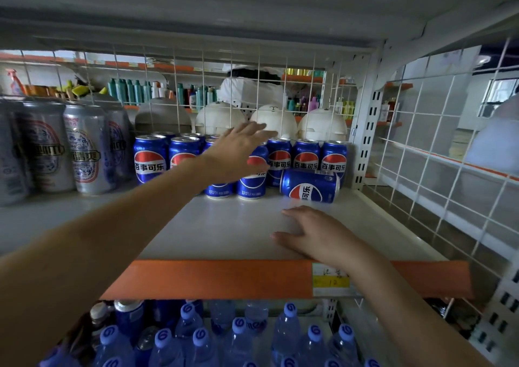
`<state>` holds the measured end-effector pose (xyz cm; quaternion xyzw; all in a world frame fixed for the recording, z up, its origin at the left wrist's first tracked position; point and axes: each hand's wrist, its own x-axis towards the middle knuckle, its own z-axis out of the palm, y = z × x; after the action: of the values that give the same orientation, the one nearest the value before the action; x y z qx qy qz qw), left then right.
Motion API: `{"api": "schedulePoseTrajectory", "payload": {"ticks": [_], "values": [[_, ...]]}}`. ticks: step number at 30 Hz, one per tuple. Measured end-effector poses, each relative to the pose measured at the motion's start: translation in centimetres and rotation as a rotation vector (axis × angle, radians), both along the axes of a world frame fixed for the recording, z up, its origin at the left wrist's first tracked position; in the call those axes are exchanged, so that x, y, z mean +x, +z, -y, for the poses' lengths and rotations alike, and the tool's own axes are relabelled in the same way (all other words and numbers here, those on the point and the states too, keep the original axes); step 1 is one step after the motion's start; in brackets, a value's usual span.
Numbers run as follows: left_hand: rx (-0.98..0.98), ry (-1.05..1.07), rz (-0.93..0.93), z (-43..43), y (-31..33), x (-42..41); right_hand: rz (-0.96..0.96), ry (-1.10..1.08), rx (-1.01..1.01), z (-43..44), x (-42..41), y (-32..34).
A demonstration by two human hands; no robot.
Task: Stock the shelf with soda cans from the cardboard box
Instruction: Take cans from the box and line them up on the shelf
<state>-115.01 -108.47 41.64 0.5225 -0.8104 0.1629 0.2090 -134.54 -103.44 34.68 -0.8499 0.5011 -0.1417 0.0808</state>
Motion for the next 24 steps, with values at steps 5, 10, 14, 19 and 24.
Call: {"api": "schedulePoseTrajectory", "payload": {"ticks": [5,10,14,19,24], "values": [[0.245,-0.017,-0.134,-4.3,-4.4,0.3,0.064,-0.053,-0.165,-0.1,-0.1,0.1],[0.529,-0.075,-0.150,-4.0,-7.3,-0.4,0.161,-0.161,-0.268,0.0,-0.4,0.1],[0.574,-0.090,-0.155,-3.2,-8.1,0.0,0.224,-0.172,-0.280,0.6,-0.9,0.5],[0.574,-0.101,-0.143,-3.0,-8.2,0.7,0.066,-0.161,-0.282,4.0,-2.5,3.2],[0.552,-0.121,-0.140,-3.4,-7.9,0.8,-0.158,-0.150,-0.230,8.0,-2.6,4.3]]}}
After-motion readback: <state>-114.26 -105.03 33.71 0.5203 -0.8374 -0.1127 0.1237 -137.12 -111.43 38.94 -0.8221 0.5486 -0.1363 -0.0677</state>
